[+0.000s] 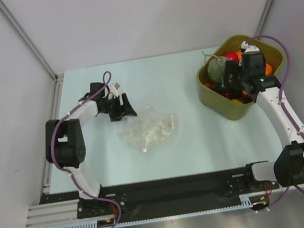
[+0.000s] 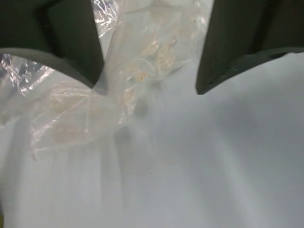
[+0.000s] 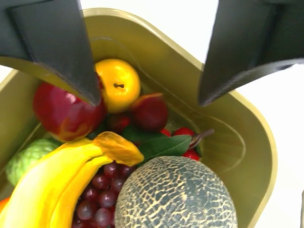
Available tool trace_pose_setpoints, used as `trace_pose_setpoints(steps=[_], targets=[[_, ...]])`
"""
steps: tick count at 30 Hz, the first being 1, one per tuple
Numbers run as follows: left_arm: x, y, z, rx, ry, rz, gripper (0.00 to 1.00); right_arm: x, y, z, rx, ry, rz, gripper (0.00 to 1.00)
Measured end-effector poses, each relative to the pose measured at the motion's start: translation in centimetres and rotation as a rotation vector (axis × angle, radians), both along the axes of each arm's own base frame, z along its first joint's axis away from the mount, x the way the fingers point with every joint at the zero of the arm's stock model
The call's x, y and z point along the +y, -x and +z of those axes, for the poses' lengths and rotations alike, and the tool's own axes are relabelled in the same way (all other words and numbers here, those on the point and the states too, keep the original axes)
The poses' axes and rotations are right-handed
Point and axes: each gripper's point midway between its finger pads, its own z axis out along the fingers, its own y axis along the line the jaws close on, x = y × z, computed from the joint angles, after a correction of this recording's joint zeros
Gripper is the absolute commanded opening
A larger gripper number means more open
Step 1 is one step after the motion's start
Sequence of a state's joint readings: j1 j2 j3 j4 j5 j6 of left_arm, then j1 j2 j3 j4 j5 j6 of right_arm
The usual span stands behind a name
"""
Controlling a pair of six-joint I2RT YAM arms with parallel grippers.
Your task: Open the zip-top bag and remove the fake food
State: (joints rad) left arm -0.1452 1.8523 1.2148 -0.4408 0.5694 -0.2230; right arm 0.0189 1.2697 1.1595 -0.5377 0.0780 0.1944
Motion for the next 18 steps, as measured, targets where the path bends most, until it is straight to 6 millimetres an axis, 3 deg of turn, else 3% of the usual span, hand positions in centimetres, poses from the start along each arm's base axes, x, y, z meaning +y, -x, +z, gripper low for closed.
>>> trace_pose_setpoints(steps=[4, 10, 13, 18], targets=[[0.3, -0.5, 0.4, -0.014, -0.017, 0.004, 1.00, -0.3, 0.1, -0.1, 0.004, 0.010, -0.015, 1.00], [1.0, -1.2, 1.8, -0.066, -0.056, 0.034, 1.00, -0.3, 0.2, 0.5, -0.012, 0.007, -0.012, 1.00], [1.5, -2.4, 4.1, -0.140, -0.082, 0.061, 1.00, 0.0, 0.4, 1.4, -0.039, -0.002, -0.002, 1.00], [2.6, -4.2, 9.6, -0.301, -0.114, 0.127, 1.00, 0.8, 0.7, 3.7, -0.120, -0.024, 0.027, 1.00]])
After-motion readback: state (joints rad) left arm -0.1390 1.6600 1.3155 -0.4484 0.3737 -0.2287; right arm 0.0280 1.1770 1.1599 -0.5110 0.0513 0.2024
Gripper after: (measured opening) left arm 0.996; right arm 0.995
